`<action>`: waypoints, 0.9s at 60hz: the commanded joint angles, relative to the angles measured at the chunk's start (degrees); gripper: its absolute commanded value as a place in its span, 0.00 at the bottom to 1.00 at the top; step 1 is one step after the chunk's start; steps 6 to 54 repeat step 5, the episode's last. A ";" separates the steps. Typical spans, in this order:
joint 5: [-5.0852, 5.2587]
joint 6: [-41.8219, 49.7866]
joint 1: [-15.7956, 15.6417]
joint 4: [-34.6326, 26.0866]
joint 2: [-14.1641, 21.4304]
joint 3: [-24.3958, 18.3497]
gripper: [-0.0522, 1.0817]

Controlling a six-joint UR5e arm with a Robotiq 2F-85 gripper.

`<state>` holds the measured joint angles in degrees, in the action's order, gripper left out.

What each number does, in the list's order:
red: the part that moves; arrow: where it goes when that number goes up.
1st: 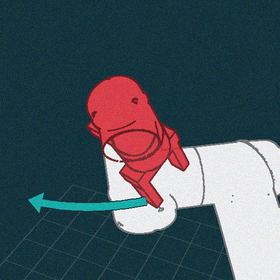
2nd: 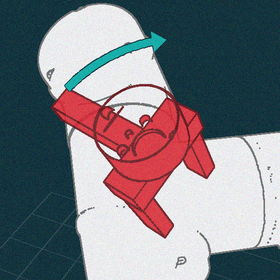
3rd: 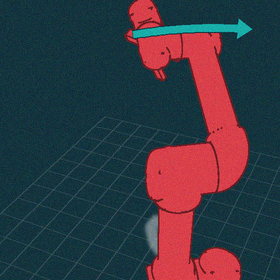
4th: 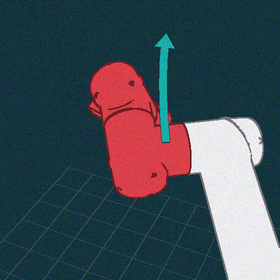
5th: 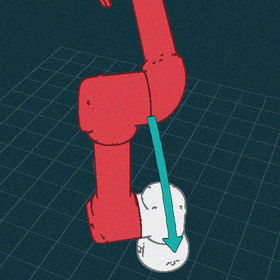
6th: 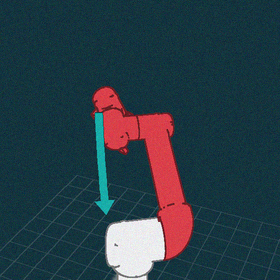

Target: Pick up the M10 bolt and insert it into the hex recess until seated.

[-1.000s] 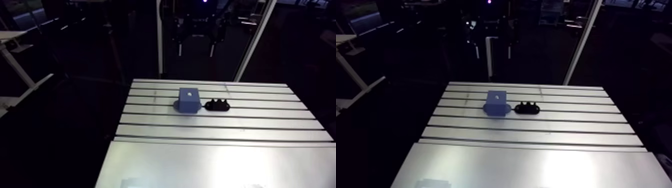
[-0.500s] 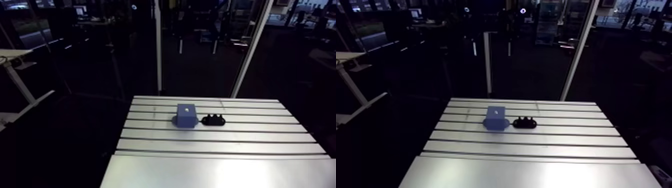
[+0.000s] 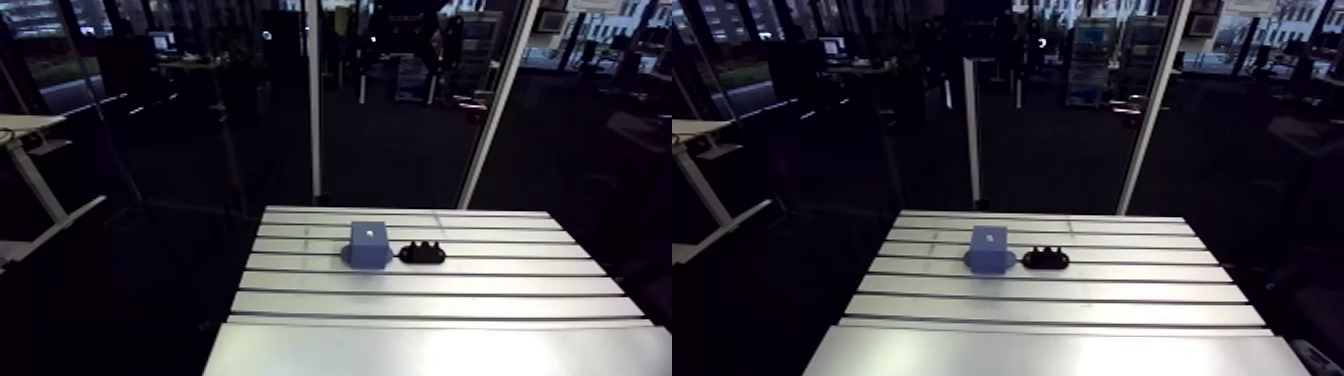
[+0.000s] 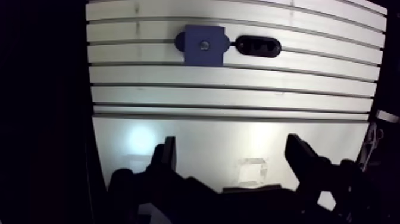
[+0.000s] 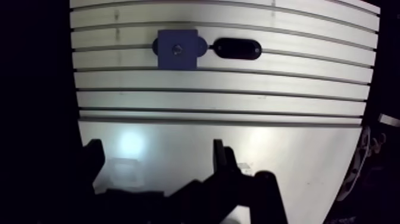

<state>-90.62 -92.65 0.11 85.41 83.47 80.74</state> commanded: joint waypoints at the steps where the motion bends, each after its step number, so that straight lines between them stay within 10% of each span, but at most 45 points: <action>1: -0.22 -0.03 0.39 0.05 -0.11 0.51 0.05; 54: -0.22 -0.03 0.50 -0.03 -0.19 0.43 0.05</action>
